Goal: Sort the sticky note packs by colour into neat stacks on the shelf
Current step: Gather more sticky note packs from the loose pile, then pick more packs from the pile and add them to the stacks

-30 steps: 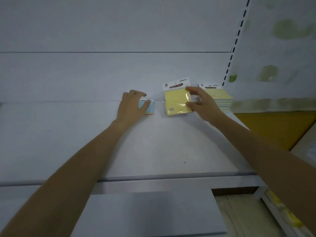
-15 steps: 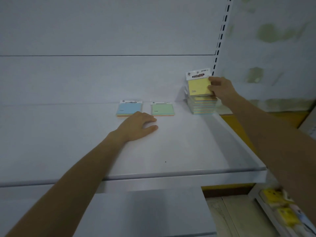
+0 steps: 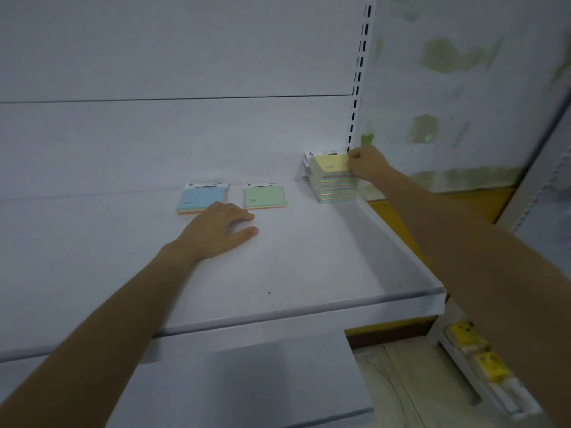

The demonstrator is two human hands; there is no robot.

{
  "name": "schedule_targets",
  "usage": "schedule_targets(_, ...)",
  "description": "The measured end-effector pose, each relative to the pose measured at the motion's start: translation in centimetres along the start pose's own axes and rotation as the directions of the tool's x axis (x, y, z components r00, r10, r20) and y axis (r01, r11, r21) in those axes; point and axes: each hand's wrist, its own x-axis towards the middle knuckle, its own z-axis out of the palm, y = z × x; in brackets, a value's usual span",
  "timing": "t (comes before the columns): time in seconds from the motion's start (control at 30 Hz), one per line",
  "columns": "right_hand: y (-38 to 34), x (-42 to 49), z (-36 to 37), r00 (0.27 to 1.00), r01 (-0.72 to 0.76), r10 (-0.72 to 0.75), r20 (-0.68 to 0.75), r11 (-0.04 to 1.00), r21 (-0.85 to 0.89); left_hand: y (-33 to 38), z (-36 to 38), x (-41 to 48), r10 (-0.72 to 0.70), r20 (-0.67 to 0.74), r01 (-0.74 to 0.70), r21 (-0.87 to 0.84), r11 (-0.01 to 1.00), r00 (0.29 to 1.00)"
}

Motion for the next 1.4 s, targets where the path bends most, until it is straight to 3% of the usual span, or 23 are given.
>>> schedule_targets(0.2,-0.4,-0.5,-0.1,0.994,0.011,-0.016,-0.104,0.999,-0.044,0.2,-0.1,-0.2,0.001,-0.004,-0.001,0.015,1.0,1.0)
schedule_targets(0.3,-0.7,-1.2,-0.1,0.957,0.143,-0.173,-0.233,0.98,-0.139,0.3,-0.2,-0.3,0.003,0.008,-0.003,-0.003,1.0,1.0)
schedule_targets(0.37,-1.3,-2.0,0.2,0.923,0.254,-0.304,-0.238,0.943,-0.216,0.3,-0.2,-0.3,-0.011,0.015,0.011,-0.01,1.0,1.0)
schedule_targets(0.5,-2.9,-3.3,1.8,0.839,0.469,-0.533,-0.113,0.812,-0.348,0.6,-0.5,-0.6,-0.029,0.022,0.029,0.015,0.999,0.999)
schedule_targets(0.7,-8.6,-6.1,5.8,0.706,0.681,-0.695,0.139,0.611,-0.403,0.6,-3.0,-1.4,-0.023,-0.021,0.025,0.111,0.994,1.0)
schedule_targets(0.9,-13.8,-9.3,10.3,0.671,0.731,-0.701,0.242,0.569,-0.377,-2.8,-7.4,-4.8,-0.01,-0.082,0.035,0.303,0.953,0.997)
schedule_targets(1.17,-23.1,-15.7,18.4,0.648,0.76,-0.694,0.313,0.563,-0.325,-14.7,-14.2,-15.2,-0.196,-0.086,0.213,0.35,0.912,0.977)
schedule_targets(1.4,-32.7,-22.0,28.4,0.591,0.804,-0.704,0.394,0.553,-0.218,-24.9,-19.6,-25.2,-0.409,-0.262,0.464,0.199,0.863,0.874)
